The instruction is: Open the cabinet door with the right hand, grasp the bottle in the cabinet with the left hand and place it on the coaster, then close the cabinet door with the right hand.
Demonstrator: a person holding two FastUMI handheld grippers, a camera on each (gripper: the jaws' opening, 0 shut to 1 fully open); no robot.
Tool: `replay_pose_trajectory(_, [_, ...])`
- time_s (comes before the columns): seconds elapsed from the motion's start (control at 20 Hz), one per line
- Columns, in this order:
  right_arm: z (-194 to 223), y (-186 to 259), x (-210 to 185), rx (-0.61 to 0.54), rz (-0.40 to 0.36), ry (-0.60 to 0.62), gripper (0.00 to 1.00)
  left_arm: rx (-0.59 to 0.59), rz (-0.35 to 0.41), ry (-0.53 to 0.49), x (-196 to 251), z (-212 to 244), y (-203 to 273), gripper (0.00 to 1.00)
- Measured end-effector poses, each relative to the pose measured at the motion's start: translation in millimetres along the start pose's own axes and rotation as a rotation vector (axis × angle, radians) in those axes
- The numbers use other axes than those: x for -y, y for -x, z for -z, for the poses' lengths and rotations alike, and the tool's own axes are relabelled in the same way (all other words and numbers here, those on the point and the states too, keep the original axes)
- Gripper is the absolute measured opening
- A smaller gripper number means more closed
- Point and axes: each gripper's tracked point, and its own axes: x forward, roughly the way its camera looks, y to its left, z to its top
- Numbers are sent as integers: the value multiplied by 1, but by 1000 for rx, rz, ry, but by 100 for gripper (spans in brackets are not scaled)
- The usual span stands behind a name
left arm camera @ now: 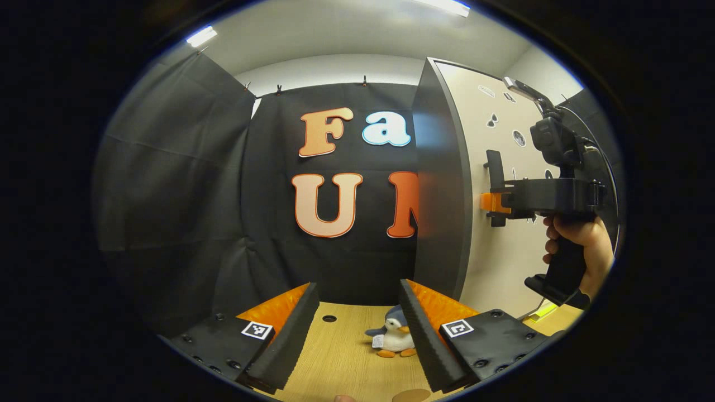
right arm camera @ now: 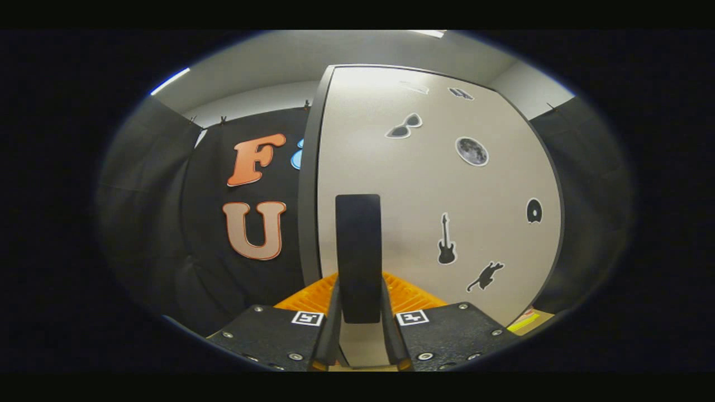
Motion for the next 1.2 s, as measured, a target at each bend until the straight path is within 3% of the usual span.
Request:
replay_pose_trajectory(0.15, [0,3,1,-1,11,-27,24,-23,24,-5,-2,9,-6,95])
replay_pose_trajectory(0.5, [-5,20,10,23,70,15,22,-15,0,0,-20,5,-14,94])
replay_pose_trajectory(1.2, [-17,68,25,-16,-125,-20,22,61,-49,25,50,-25,60,94])
